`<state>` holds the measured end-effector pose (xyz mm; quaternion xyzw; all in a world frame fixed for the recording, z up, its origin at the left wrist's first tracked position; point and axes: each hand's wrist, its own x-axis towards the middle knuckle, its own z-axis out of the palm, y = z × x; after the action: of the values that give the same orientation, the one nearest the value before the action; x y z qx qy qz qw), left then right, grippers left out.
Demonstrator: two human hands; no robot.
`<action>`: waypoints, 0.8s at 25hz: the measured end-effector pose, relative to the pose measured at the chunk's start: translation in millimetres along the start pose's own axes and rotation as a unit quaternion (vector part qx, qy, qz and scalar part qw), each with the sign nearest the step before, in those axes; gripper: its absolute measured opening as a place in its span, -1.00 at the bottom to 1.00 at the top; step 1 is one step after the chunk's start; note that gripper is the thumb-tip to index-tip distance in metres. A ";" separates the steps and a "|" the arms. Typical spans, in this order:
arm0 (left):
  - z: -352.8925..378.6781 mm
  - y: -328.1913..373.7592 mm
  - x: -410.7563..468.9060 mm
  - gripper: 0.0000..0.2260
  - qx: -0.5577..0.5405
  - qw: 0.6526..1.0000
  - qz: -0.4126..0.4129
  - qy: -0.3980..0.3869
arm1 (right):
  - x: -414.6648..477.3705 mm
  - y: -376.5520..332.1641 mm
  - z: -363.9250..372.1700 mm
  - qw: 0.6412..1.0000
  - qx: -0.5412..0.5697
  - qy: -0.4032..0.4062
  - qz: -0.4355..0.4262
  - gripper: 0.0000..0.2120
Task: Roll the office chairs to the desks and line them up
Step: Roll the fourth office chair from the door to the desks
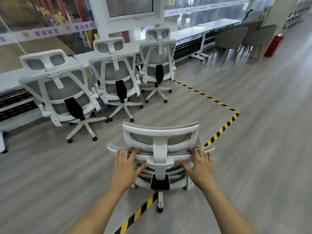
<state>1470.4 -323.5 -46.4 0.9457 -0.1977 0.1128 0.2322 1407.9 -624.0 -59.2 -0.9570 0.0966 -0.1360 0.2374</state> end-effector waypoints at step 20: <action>249.8 52.1 680.2 -0.55 -0.028 1.000 0.006 -0.010 | 677.1 242.2 -1.9 0.997 0.012 -0.059 0.058 -0.42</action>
<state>2088.2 -705.4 -34.9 0.9389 -0.2084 0.0989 0.2556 2017.6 -1004.1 -28.8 -0.9533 0.1363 -0.0665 0.2612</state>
